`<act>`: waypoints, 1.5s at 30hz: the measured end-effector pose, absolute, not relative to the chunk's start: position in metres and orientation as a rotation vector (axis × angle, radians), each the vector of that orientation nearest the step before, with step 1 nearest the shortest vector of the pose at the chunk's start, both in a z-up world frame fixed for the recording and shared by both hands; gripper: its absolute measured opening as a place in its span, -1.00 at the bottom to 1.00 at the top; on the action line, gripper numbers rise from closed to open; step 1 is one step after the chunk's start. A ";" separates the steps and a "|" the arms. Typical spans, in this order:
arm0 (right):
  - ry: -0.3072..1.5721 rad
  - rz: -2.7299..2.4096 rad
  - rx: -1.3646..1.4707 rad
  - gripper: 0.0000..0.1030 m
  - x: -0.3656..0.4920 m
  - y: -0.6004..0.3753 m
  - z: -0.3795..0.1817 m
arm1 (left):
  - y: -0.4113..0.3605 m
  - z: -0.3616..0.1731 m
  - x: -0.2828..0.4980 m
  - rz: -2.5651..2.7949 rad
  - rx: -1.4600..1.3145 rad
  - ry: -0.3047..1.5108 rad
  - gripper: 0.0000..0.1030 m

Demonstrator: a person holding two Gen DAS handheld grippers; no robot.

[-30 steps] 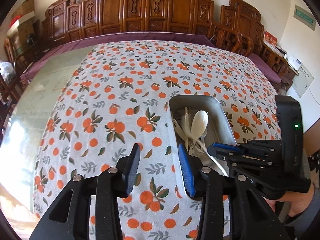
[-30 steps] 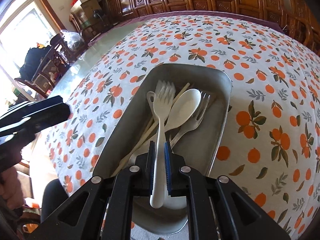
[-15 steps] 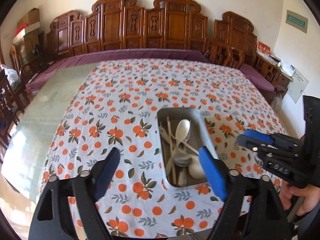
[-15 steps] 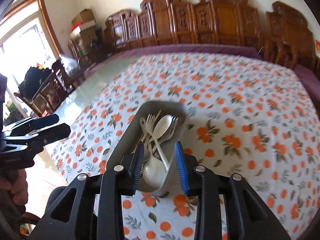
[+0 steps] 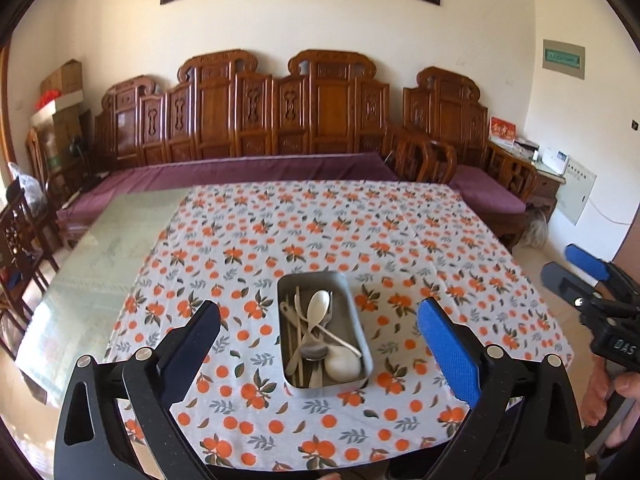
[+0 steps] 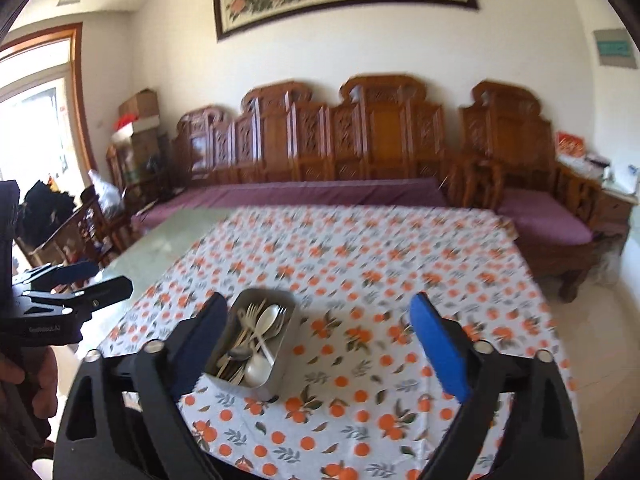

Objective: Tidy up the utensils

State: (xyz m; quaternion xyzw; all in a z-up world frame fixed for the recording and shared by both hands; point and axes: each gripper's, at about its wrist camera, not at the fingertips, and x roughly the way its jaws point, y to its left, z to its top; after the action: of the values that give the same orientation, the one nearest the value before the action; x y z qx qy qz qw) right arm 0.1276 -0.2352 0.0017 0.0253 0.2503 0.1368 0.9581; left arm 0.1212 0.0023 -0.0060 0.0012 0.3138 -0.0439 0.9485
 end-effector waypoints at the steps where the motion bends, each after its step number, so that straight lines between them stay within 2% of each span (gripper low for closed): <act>1: 0.495 0.265 0.051 0.95 0.123 -0.238 0.007 | 0.001 -0.003 0.119 -0.088 0.002 0.632 0.85; 11: 0.418 0.209 0.039 0.95 0.097 -0.250 0.034 | -0.016 0.022 0.097 -0.073 0.030 0.574 0.85; 45: 0.427 0.213 0.043 0.95 0.095 -0.250 0.029 | -0.023 0.020 0.090 -0.050 0.022 0.550 0.85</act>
State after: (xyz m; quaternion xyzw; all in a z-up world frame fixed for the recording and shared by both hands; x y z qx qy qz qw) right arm 0.0950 -0.2497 0.0291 0.0215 0.2114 0.1055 0.9715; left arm 0.0902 -0.0229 0.0197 0.0108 0.2713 -0.0246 0.9621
